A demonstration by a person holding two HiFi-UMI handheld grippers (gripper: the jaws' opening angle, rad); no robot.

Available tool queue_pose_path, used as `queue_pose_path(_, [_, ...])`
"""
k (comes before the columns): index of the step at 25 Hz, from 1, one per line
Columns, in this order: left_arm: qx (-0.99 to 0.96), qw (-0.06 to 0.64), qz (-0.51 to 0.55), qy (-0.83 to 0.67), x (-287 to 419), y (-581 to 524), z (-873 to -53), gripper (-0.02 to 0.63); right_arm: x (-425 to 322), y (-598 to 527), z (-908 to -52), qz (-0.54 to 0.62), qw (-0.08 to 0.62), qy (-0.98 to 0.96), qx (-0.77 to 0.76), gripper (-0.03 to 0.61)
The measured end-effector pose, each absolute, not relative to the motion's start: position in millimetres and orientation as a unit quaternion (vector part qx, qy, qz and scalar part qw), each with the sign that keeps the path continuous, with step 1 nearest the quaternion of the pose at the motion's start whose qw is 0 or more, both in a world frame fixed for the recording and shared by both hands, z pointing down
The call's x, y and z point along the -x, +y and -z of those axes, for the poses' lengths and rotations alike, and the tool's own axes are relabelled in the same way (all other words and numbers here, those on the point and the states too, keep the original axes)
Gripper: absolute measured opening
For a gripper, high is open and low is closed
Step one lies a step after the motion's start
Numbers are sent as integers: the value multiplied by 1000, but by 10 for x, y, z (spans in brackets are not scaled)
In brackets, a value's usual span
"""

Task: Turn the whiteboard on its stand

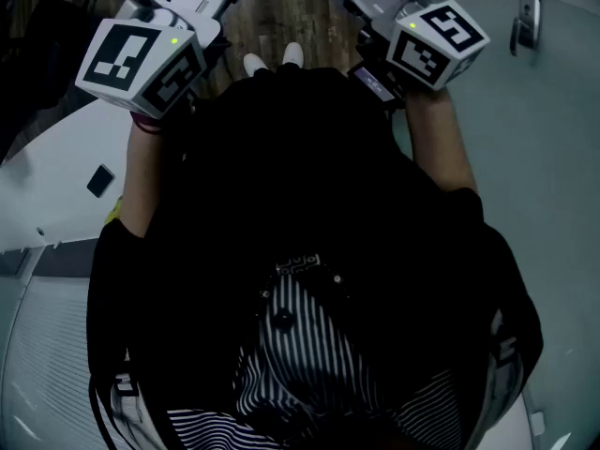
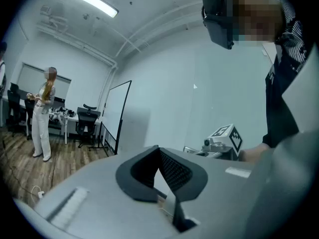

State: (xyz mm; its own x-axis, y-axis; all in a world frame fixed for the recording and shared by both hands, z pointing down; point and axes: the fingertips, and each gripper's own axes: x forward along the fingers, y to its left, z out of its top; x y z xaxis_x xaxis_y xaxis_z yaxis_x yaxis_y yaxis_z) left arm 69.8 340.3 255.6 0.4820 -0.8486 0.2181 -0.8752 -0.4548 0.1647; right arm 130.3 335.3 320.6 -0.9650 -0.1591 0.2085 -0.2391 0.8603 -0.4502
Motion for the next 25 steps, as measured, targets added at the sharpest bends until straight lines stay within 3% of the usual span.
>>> queue_pose_path(15, [-851, 199, -80, -479, -1005, 3519, -3071, -14, -1386, 3614, -3101, -214, 86, -971, -68, 2])
queue_pose_path(25, [-853, 202, -53, -478, -1215, 3339, -3045, -14, -1434, 3510, -3239, -209, 90, -972, -62, 2])
